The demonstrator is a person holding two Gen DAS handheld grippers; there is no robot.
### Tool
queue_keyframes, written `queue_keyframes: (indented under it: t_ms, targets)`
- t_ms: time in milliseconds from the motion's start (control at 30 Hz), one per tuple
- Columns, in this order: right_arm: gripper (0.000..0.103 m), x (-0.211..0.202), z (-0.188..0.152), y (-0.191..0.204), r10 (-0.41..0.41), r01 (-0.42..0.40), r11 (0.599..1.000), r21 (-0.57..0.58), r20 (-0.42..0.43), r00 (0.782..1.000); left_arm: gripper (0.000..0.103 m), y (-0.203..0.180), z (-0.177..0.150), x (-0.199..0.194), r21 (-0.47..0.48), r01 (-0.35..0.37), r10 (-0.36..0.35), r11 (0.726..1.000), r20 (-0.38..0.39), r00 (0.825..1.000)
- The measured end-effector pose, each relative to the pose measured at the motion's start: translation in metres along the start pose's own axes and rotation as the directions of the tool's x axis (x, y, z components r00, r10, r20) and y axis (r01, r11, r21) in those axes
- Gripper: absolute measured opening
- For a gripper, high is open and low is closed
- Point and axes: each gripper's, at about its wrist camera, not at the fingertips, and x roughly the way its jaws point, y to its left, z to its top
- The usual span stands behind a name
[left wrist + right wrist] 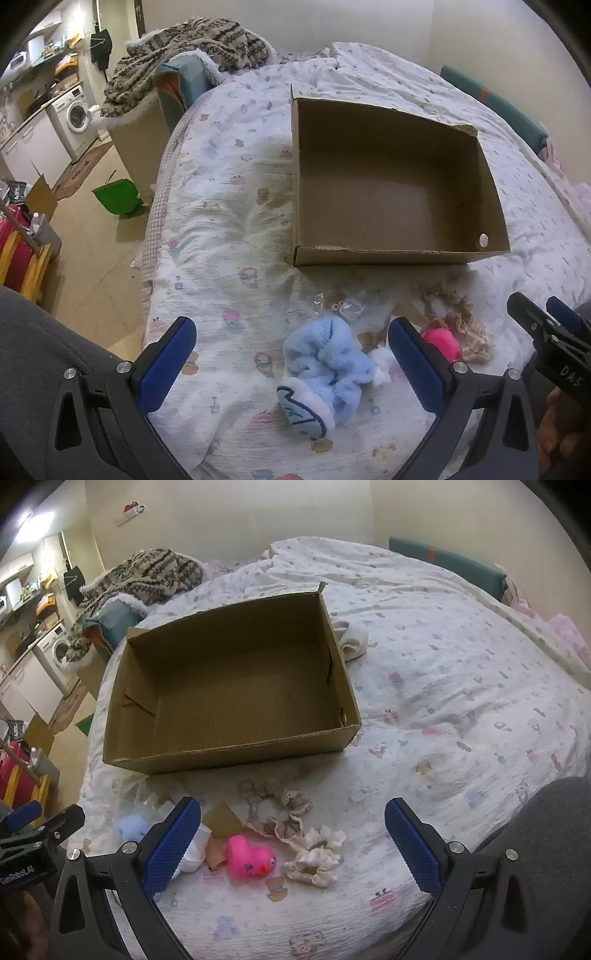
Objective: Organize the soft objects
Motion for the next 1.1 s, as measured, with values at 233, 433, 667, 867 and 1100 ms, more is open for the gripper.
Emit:
queue_keyframes:
  t_ms: [233, 433, 667, 867, 1100]
  targets:
    - [0.103, -0.0006, -0.0007, 0.0001, -0.010, 0.010, 1.000, -0.014, 0.012, 1.000, 0.103, 0.0002, 0.0000, 0.0002, -0.006, 0.009, -0.009, 1.000, -0.005, 1.000]
    - [0.103, 0.0003, 0.0010, -0.0018, -0.005, 0.005, 1.000, -0.011, 0.001, 1.000, 0.103, 0.0000, 0.0000, 0.0000, -0.005, 0.006, -0.006, 1.000, -0.005, 1.000]
    - [0.103, 0.0006, -0.0005, 0.0007, -0.005, 0.005, 1.000, -0.008, -0.004, 1.000, 0.103, 0.0019, -0.0035, 0.0011, -0.010, 0.008, -0.008, 1.000, -0.010, 1.000]
    - [0.103, 0.0015, -0.0015, 0.0012, -0.005, 0.005, 1.000, -0.009, -0.006, 1.000, 0.103, 0.0036, -0.0037, 0.0050, -0.007, 0.011, -0.011, 1.000, -0.015, 1.000]
    - [0.103, 0.0017, -0.0009, 0.0013, -0.005, 0.005, 1.000, -0.008, -0.010, 1.000, 0.103, -0.0002, -0.0029, 0.0064, -0.003, 0.010, -0.010, 1.000, -0.024, 1.000]
